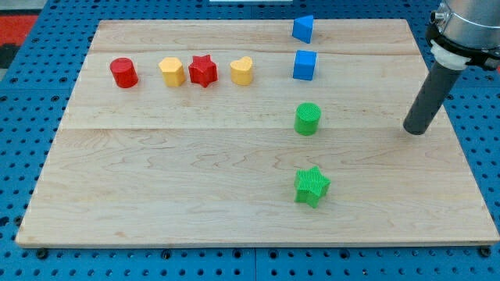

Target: Push the green circle towards the bottom left

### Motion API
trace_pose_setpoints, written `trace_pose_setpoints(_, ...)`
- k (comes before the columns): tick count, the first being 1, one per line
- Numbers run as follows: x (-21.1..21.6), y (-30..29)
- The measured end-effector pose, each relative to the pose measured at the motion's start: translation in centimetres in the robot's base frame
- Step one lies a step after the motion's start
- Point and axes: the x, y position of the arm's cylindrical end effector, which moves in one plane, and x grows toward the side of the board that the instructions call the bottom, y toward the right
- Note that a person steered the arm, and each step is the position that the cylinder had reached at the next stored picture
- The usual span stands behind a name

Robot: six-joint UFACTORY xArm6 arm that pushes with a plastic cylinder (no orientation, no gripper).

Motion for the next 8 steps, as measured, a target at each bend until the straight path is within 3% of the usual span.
trace_pose_setpoints(6,-2.9,-5.4)
trace_pose_setpoints(8,-3.0,-18.4)
